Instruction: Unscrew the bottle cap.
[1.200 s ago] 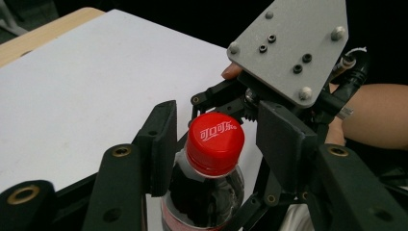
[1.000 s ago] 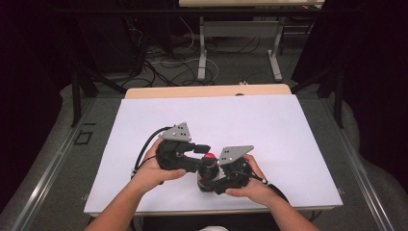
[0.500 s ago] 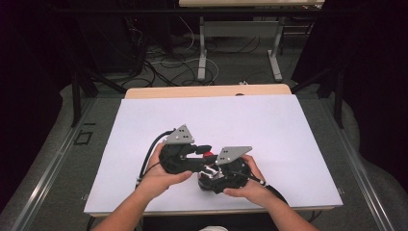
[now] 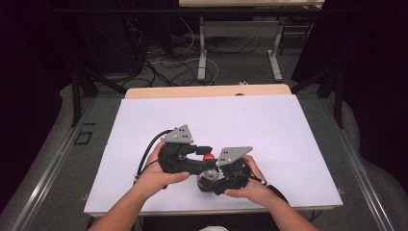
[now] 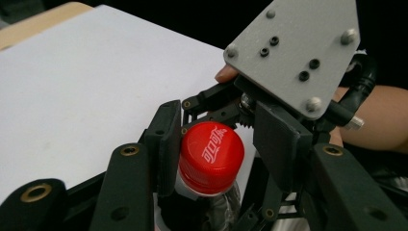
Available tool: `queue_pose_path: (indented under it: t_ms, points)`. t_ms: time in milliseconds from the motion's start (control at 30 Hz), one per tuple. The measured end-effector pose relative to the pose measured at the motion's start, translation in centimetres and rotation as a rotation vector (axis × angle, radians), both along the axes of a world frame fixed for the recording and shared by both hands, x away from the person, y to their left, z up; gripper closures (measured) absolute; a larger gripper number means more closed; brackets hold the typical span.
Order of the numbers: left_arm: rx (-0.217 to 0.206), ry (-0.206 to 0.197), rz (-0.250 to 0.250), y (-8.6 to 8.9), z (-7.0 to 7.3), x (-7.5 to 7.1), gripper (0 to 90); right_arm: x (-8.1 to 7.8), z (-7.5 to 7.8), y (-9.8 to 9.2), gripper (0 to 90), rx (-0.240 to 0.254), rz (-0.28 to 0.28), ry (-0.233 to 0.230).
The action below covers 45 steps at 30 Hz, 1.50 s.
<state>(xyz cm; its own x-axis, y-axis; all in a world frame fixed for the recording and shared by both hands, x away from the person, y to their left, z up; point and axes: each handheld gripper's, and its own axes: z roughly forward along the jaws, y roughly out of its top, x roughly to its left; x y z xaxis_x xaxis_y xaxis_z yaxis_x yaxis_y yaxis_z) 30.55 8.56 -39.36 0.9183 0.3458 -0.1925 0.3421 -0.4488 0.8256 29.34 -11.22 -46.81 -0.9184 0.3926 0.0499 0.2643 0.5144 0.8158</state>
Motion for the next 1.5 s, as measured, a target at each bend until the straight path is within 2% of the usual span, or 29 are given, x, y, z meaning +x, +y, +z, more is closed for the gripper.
queue_pose_path:
  t_ms: [67,133,167,300,367,433,467,500,567,667,733,767,833,900,933,1000,1100,1167,1200,1267,1333,1400,1467,1500]
  points:
    - [-0.022,0.014,-0.010,0.1,-0.1,0.1,59.8,-0.1,0.0,0.2,29.5,0.010,-0.007,0.001]
    - [-0.009,-0.026,0.024,0.0,-0.3,-0.3,61.0,-0.1,-0.1,0.2,29.6,0.003,-0.019,-0.012]
    - [-0.005,-0.044,0.054,-0.1,-0.3,-0.5,61.3,-0.1,-0.1,0.3,29.6,-0.002,-0.031,-0.009]
    - [-0.006,-0.087,0.257,-1.1,-0.7,-2.2,61.7,-0.1,-0.1,0.4,29.7,-0.035,-0.086,-0.028]
    - [-0.005,-0.109,0.313,-1.6,-0.9,-2.9,61.6,-0.2,-0.1,0.5,29.7,-0.058,-0.112,-0.042]
    - [0.025,-0.113,0.302,-1.8,-0.7,-3.0,60.8,-0.1,-0.1,0.5,29.6,-0.064,-0.106,-0.037]
    - [0.019,-0.118,0.289,-1.6,-0.6,-2.9,56.9,-0.1,-0.2,0.5,29.6,-0.055,-0.101,-0.037]
    - [0.007,-0.112,0.279,-1.5,-0.5,-2.8,52.2,-0.1,-0.1,0.4,29.6,-0.056,-0.093,-0.016]
    - [0.013,-0.089,0.237,-0.8,-0.1,-2.4,52.1,0.0,-0.2,0.3,29.6,-0.046,-0.079,-0.019]
    - [0.012,-0.051,0.146,-0.1,0.0,-1.6,52.7,0.0,-0.1,0.1,29.6,-0.041,-0.054,0.001]
    - [0.010,-0.031,0.080,0.3,-0.1,-0.9,53.7,0.1,0.0,0.1,29.6,-0.021,-0.033,-0.002]
    - [-0.008,-0.004,0.060,0.4,-0.2,-0.8,54.5,0.0,0.1,0.1,29.6,-0.025,-0.019,0.006]
    - [-0.021,0.013,0.012,0.5,-0.2,-0.4,59.3,-0.1,0.1,0.1,29.6,-0.016,-0.008,0.001]
    - [-0.012,0.007,0.015,0.6,-0.2,-0.5,60.5,-0.2,0.2,0.2,29.5,-0.017,-0.003,0.008]
    - [-0.009,-0.015,0.032,0.5,-0.3,-0.7,60.8,-0.2,0.1,0.2,29.6,-0.016,-0.013,0.008]
    - [-0.010,-0.043,0.105,0.2,-0.4,-1.4,61.1,-0.1,0.1,0.3,29.6,-0.025,-0.030,-0.001]
    - [-0.021,-0.081,0.275,-0.7,-0.8,-2.8,61.2,-0.1,0.1,0.4,29.7,-0.034,-0.081,-0.018]
    - [-0.003,-0.104,0.321,-1.2,-0.9,-3.5,61.2,-0.1,0.0,0.6,29.6,-0.046,-0.102,-0.021]
    - [0.012,-0.110,0.324,-1.4,-0.9,-3.6,61.1,-0.2,0.0,0.6,29.6,-0.048,-0.105,-0.021]
    - [0.009,-0.101,0.312,-1.2,-0.7,-3.5,60.5,-0.1,-0.1,0.5,29.6,-0.053,-0.089,-0.014]
    - [-0.004,-0.105,0.259,-0.9,-0.5,-3.0,54.0,-0.1,0.1,0.3,29.6,-0.036,-0.069,0.000]
    - [-0.014,-0.066,0.175,-0.4,-0.1,-2.3,52.3,-0.1,0.1,0.2,29.5,-0.029,-0.041,0.005]
    - [-0.012,-0.042,0.123,0.1,0.1,-1.4,50.8,-0.2,0.2,0.2,29.5,-0.019,-0.024,0.003]
    - [-0.019,-0.021,0.070,0.3,0.1,-0.9,51.0,-0.2,0.2,0.2,29.6,-0.015,-0.016,0.007]
